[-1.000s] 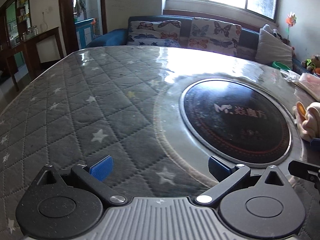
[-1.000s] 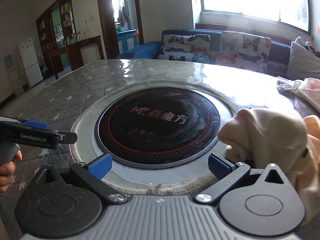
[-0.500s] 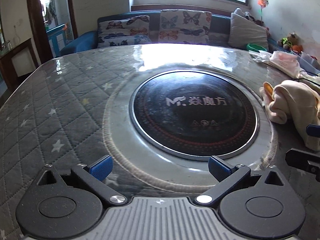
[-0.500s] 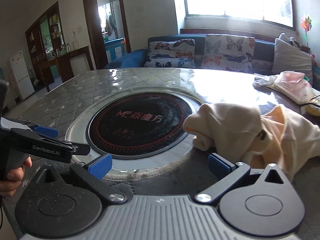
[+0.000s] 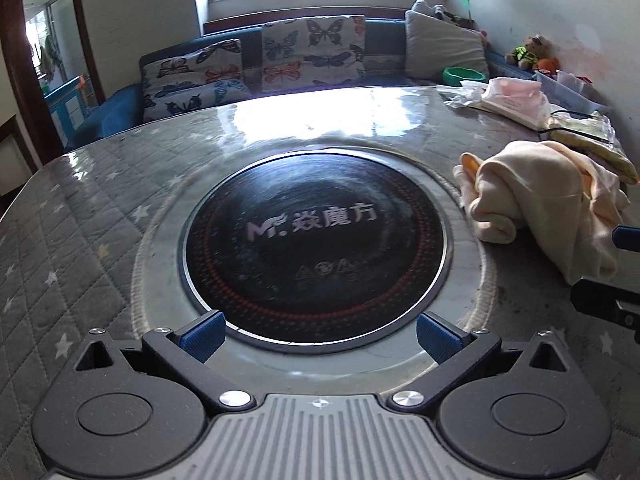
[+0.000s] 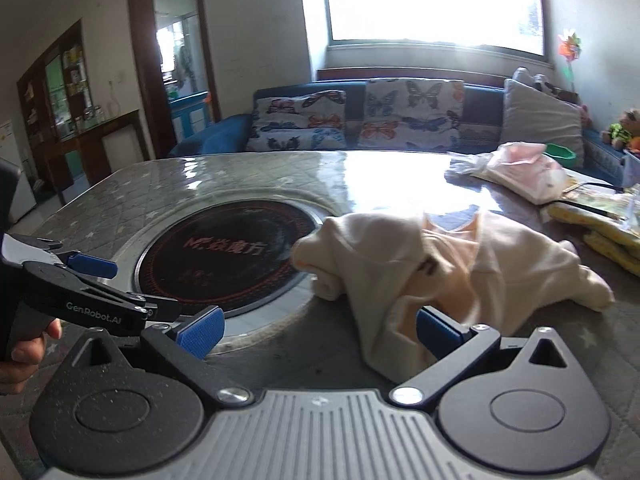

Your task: Fold clothes

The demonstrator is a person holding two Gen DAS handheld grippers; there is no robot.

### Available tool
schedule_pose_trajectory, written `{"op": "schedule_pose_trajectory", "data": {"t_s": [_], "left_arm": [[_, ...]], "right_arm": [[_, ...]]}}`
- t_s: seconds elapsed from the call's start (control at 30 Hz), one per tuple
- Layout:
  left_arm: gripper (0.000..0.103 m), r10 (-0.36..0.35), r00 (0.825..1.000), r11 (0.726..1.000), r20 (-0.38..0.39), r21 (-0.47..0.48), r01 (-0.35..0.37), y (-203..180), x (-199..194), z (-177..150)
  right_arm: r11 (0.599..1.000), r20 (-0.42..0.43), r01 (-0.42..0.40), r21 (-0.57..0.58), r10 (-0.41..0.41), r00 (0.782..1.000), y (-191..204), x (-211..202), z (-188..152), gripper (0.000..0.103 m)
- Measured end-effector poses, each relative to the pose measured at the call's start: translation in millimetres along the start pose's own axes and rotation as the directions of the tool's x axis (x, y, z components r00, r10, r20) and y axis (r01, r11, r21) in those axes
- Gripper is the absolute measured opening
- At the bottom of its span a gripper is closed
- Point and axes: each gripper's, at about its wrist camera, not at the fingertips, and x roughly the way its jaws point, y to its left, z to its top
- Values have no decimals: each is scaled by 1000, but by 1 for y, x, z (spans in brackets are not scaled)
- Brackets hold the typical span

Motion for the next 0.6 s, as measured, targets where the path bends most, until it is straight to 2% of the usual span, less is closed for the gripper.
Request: {"op": "schedule_pose_trajectory", "data": {"t_s": [0.43,0.6], "left_arm": [[103,-53,999,994,-2,93,53,-38,5,25],[103,-75,997,990,19,117,73,-52,4,40]], "right_arm": [[990,7,116,84,-117,993,-36,-9,-4,102],[982,9,150,118,-152,988,-48,-13,-4,97]]}}
